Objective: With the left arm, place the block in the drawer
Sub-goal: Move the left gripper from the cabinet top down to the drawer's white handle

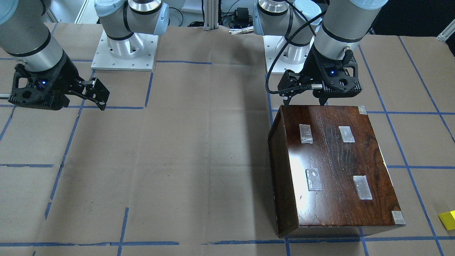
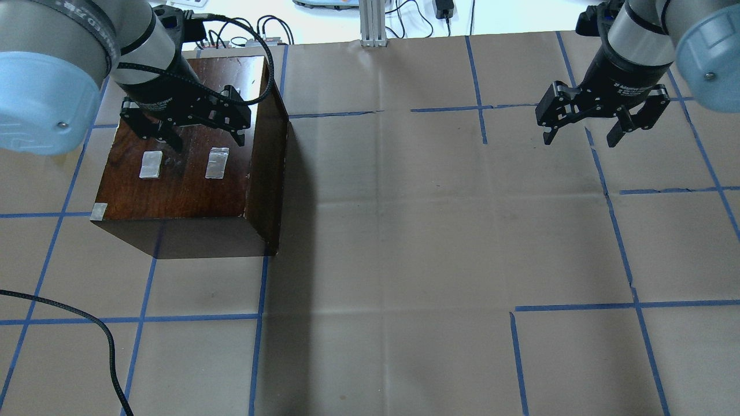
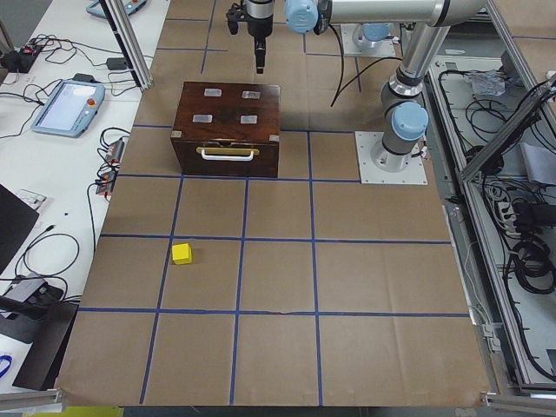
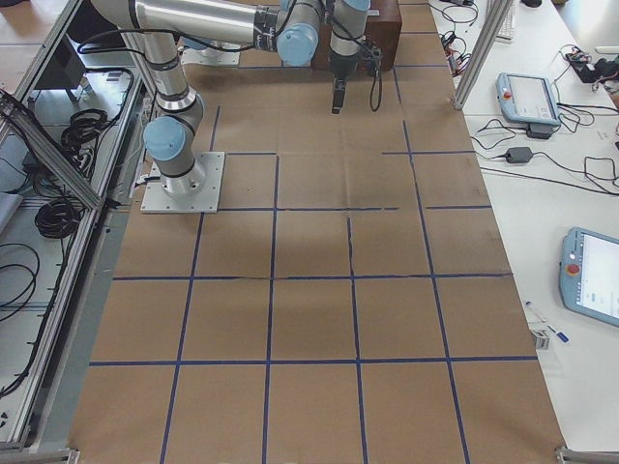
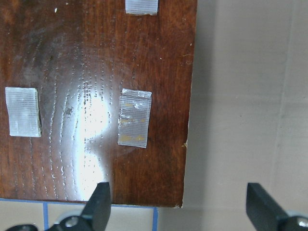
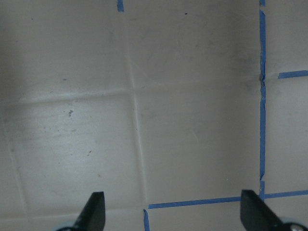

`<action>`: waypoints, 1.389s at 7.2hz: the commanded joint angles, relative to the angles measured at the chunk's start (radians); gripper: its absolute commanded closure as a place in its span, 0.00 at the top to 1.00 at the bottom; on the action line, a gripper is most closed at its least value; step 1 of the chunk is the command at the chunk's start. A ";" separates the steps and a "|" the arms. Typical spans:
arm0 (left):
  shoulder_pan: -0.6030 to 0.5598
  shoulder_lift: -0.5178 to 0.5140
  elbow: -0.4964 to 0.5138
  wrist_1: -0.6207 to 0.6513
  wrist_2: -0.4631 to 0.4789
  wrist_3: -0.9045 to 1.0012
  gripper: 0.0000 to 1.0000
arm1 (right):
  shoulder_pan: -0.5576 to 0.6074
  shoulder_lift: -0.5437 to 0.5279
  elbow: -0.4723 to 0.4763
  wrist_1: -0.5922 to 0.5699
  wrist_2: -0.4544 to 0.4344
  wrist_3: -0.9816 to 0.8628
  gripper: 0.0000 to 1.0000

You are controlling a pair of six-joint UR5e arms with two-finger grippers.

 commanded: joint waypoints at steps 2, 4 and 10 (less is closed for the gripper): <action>0.035 -0.014 0.021 -0.001 0.000 0.014 0.99 | 0.000 0.000 0.000 -0.001 0.000 0.000 1.00; 0.163 -0.015 0.028 -0.001 -0.027 0.113 0.99 | 0.000 0.000 -0.002 0.000 0.000 0.000 1.00; 0.546 -0.069 0.035 0.003 -0.136 0.594 0.99 | 0.000 0.000 0.000 -0.001 0.000 0.000 1.00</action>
